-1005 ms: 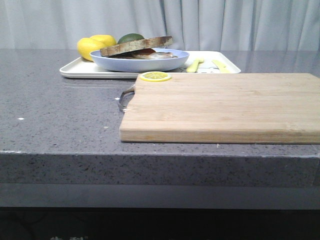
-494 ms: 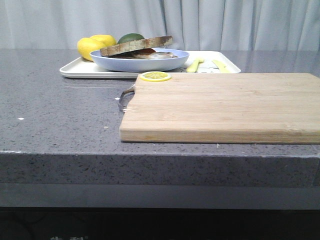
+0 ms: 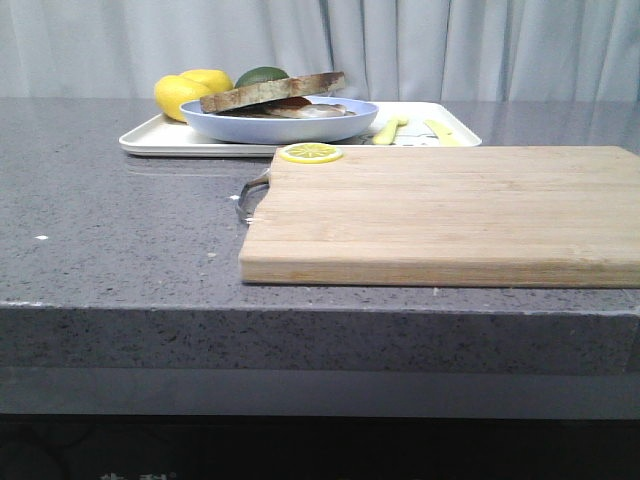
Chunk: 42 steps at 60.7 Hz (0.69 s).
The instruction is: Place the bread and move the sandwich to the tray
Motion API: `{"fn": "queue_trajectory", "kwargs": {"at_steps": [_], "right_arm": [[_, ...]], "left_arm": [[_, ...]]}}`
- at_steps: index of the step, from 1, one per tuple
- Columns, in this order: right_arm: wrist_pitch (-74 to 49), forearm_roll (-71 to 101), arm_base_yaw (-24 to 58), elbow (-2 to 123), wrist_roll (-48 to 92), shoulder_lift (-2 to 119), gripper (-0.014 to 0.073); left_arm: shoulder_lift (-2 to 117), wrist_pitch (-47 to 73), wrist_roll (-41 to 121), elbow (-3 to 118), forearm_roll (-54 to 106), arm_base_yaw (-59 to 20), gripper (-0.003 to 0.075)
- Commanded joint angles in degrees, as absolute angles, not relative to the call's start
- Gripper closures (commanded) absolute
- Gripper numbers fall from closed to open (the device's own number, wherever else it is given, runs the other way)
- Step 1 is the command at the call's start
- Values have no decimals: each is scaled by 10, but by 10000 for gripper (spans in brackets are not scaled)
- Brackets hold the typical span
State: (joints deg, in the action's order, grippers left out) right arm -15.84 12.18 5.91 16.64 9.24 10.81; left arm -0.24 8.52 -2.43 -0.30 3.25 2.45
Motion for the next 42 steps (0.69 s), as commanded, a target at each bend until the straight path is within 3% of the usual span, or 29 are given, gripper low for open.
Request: {"fn": "queue_trajectory", "kwargs": {"at_steps": [1,12,26,42], "right_arm": [[-114,120,60,182,93,115,654],[-73,119,60,155,91,115,654],[40,120,60,23,54,63,654],[-46,134,60,-14,52,-14,654]], "left_arm": [[-16,40,-29,-3,38,25,741],[-16,40,-29,-3,38,25,741],[-16,40,-29,-3,38,25,741],[-16,40,-29,-3,38,25,741]]}}
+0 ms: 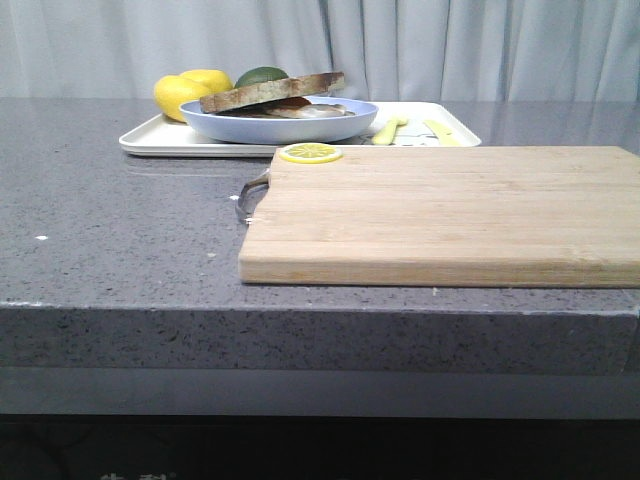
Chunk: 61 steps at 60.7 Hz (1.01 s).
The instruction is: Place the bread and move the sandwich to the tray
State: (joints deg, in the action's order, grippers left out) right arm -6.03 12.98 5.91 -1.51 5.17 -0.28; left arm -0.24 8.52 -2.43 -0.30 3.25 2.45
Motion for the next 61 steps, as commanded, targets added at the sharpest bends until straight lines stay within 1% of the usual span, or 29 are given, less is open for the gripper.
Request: {"fn": "queue_trajectory", "kwargs": {"at_steps": [1,61], "right_arm": [[-48,134,60,-14,52,-14,654],[-61,134,60,-14,52,-16,654]], "left_arm": [[-16,40,-29,-3,38,25,741],[-15,40,-29,-3,38,25,741]]}}
